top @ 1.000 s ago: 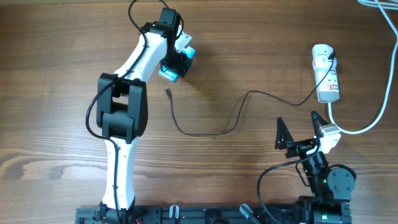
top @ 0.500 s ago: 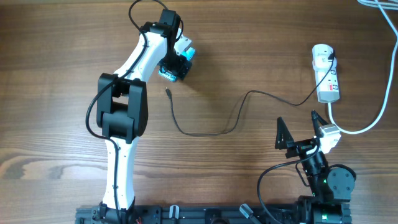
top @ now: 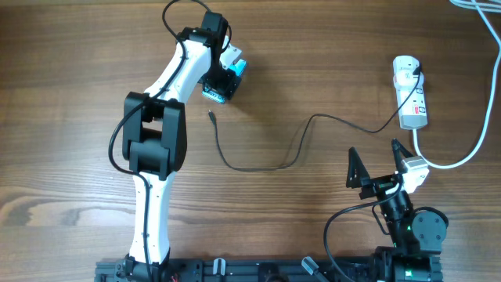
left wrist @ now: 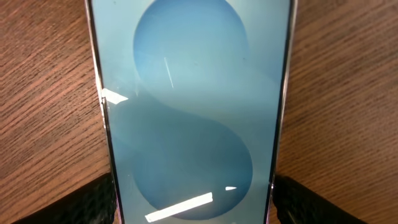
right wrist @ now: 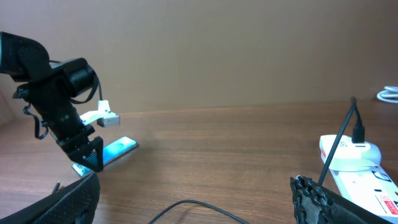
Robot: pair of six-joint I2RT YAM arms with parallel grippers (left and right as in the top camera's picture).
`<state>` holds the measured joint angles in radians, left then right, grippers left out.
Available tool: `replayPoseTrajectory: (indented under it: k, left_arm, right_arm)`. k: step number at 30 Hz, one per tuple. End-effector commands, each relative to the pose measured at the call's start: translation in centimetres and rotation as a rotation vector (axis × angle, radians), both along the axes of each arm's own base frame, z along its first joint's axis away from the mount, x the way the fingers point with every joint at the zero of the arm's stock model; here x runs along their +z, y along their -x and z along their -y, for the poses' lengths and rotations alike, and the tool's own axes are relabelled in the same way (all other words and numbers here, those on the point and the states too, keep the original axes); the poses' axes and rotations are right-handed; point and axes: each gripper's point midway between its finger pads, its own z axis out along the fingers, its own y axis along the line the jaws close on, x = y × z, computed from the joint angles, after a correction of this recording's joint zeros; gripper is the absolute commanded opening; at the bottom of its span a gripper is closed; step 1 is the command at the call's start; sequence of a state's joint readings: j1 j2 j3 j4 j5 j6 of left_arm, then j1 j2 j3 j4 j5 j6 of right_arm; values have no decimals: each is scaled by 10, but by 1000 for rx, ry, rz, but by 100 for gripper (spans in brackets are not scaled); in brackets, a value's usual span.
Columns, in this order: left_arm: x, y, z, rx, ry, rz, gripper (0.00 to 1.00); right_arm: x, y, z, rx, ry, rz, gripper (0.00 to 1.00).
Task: Plug charger to phone and switch on socket
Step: 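Lower the left gripper and grasp the teal phone by its sides, then lift the phone with the left gripper and tilt it upright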
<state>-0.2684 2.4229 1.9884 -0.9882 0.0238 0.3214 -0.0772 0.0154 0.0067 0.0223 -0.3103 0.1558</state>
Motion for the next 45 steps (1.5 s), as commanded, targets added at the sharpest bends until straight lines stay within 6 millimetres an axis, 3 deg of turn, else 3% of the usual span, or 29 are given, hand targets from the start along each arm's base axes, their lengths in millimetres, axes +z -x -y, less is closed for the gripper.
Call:
replayPoseTrajectory:
  k: [1, 33, 45]
  left_arm:
    - [-78, 30, -10, 63, -73, -153, 83]
    - [-76, 35, -16, 221, -97, -171, 59]
    - [-42, 23, -13, 254, -67, -103, 55]
  right_arm:
    - [2, 1, -1, 3, -1, 11, 100]
    - [2, 1, -1, 3, -1, 11, 100]
    - [2, 1, -1, 3, -1, 11, 100]
